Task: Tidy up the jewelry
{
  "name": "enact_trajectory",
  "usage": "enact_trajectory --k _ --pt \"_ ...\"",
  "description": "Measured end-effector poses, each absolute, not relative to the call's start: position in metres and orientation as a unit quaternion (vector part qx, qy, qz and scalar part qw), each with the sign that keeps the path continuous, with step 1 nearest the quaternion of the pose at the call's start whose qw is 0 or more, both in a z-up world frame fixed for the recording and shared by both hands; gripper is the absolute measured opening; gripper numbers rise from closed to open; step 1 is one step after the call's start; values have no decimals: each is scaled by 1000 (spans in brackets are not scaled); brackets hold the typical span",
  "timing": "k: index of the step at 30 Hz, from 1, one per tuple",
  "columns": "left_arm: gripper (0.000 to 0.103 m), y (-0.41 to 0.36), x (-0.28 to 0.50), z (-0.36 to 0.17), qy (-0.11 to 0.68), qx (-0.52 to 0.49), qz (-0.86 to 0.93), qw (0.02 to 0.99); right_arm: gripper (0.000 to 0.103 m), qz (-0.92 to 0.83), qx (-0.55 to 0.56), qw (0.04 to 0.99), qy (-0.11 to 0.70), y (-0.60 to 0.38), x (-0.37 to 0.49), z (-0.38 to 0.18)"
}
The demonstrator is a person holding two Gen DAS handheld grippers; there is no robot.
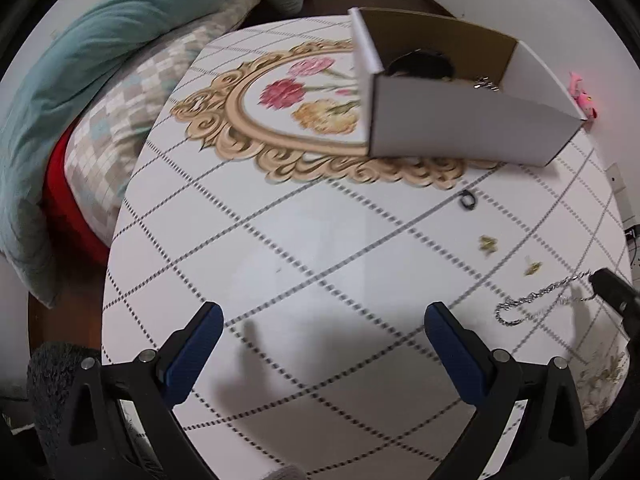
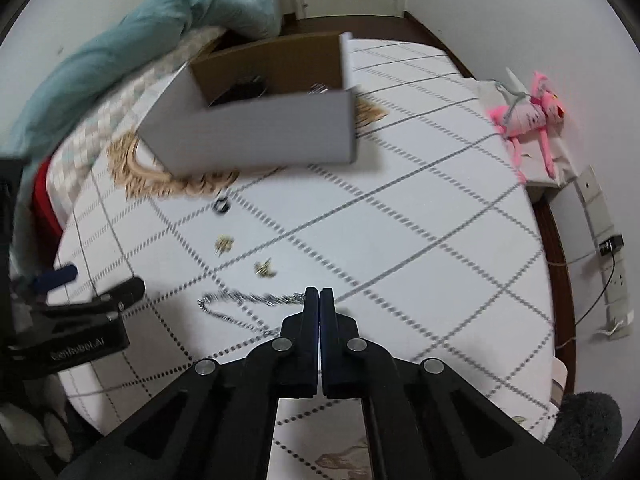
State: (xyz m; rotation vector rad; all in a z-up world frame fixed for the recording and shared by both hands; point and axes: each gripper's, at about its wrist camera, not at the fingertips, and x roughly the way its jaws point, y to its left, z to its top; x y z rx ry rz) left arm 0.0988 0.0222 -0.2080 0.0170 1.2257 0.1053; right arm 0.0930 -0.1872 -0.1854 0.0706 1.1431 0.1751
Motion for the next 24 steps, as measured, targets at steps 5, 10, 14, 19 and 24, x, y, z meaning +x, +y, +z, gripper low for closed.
enact_trajectory --k 5,10,14,19,24 --pt "103 -8 105 -206 575 -1 13 818 0 53 70 835 543 -227 105 -185" --pt "102 -44 108 -212 578 -6 -21 816 0 40 92 825 556 -244 111 -201" --pt "98 -68 110 -210 563 5 -37 826 0 38 100 823 558 -245 110 -206" --pt "65 -83 116 -213 552 32 -42 832 0 36 104 823 557 -248 112 -208" --pt "22 -83 120 -216 552 33 -55 832 0 33 104 824 557 -249 113 -208"
